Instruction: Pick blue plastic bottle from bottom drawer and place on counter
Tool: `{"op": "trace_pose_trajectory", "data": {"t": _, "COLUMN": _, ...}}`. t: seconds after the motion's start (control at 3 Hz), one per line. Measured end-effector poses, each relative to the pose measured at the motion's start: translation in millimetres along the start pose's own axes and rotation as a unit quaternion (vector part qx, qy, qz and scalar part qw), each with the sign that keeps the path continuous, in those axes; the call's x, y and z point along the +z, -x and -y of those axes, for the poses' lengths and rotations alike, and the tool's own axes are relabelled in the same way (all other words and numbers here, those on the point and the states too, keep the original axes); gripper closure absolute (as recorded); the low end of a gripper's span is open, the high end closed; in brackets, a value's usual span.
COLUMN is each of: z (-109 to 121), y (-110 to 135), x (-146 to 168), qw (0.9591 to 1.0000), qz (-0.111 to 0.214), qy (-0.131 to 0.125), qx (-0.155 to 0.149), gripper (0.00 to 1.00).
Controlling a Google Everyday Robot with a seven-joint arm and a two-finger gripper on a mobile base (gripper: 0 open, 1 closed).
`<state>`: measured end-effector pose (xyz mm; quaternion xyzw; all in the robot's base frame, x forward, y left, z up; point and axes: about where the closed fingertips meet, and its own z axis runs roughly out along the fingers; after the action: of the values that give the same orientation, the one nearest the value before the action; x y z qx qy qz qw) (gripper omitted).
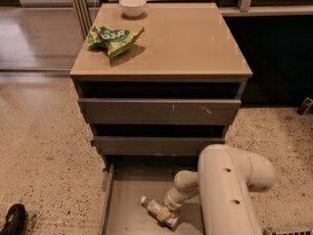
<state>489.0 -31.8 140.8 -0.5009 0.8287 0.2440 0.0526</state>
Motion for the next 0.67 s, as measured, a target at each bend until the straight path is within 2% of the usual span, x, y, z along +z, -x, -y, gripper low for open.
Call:
{"op": "trace_pose_trajectory", "data": {"t": 0.33, "z": -2, "y": 27, "x": -49, "qw": 0.9942, "qz": 0.1, "qy": 0.033, "qx": -0.02, "gripper": 1.0}}
{"op": "trace_pose_trajectory", "data": {"t": 0.67, "z": 2, "y": 32, "x": -109, "qw": 0.9806, "qz": 0.188, "qy": 0.036, "qx": -0.045, "gripper": 1.0}}
